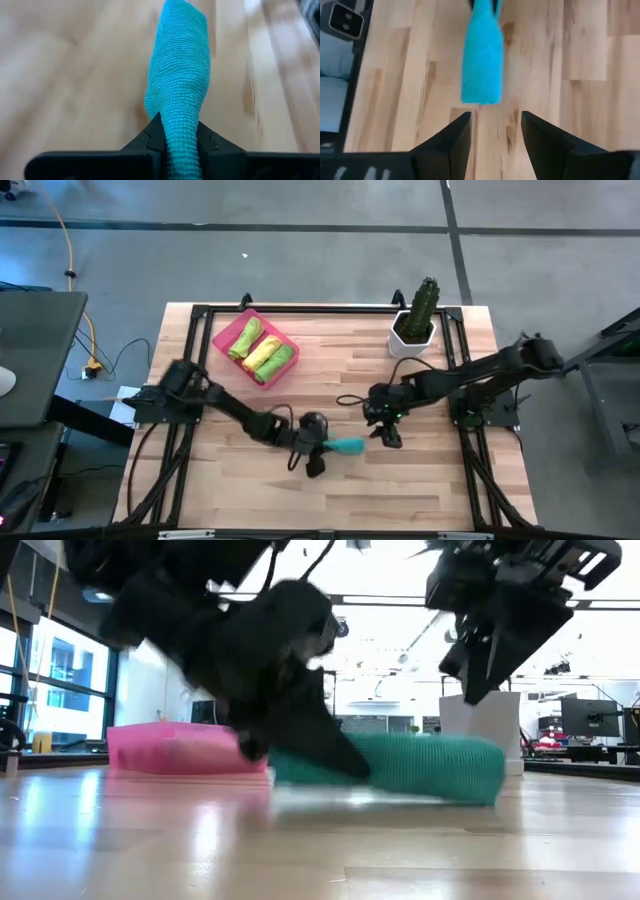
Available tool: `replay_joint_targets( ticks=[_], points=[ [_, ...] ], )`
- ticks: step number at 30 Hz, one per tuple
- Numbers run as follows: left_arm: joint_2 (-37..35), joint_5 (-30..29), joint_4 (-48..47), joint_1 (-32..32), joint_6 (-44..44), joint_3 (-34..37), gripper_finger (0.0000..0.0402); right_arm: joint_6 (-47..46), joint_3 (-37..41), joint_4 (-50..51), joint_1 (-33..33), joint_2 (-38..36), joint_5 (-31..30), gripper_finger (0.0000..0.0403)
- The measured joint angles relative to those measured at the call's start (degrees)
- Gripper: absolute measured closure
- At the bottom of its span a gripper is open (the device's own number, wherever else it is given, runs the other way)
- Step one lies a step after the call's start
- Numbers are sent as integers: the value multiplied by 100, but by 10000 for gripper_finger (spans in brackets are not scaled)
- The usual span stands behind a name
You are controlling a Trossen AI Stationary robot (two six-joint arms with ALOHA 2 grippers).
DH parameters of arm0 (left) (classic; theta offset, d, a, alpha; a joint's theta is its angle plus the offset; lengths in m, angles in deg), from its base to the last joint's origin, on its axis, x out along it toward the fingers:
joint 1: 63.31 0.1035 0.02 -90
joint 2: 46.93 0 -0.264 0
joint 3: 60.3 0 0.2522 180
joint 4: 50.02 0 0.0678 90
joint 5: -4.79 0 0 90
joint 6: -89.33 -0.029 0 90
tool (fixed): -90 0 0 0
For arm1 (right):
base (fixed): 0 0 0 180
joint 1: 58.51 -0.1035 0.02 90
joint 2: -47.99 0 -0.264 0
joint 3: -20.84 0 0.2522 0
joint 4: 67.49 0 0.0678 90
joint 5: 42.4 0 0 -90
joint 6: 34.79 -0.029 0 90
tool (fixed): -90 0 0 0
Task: Roll microfiber towels into tight, uniform cylinder then place into a basket
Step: Put the rolled blue microfiber cloth into the pink bin
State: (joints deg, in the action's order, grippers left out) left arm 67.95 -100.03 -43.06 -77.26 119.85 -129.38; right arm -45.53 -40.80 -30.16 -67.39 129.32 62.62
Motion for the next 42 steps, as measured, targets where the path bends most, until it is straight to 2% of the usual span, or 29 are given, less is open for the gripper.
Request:
replay_joint_targets(
  ticks=[9, 15, 20, 28, 32, 42],
  points=[
    [-1960, -777, -2530, 706, -398, -23, 373, 378, -1, 412, -376, -1027, -621, 238],
    [-3298, -1841, -4782, 1303, -371, -23, 374, 351, -2, 663, -404, -1610, -1227, 238],
    [-3821, -2629, -6315, 1890, 224, 81, 373, 399, -4, 722, -405, -1754, -1514, 238],
    [-3889, -3067, -6248, 2979, 627, 988, 373, 359, -4, 757, -401, -1756, -1567, 238],
    [-3887, -3304, -5885, 3357, 693, 1366, 374, 323, -4, 766, -401, -1756, -1569, 238],
    [-3886, -2630, -5012, 3763, -20, 2000, 373, 321, -4, 752, -401, -1756, -1570, 238]
  ],
)
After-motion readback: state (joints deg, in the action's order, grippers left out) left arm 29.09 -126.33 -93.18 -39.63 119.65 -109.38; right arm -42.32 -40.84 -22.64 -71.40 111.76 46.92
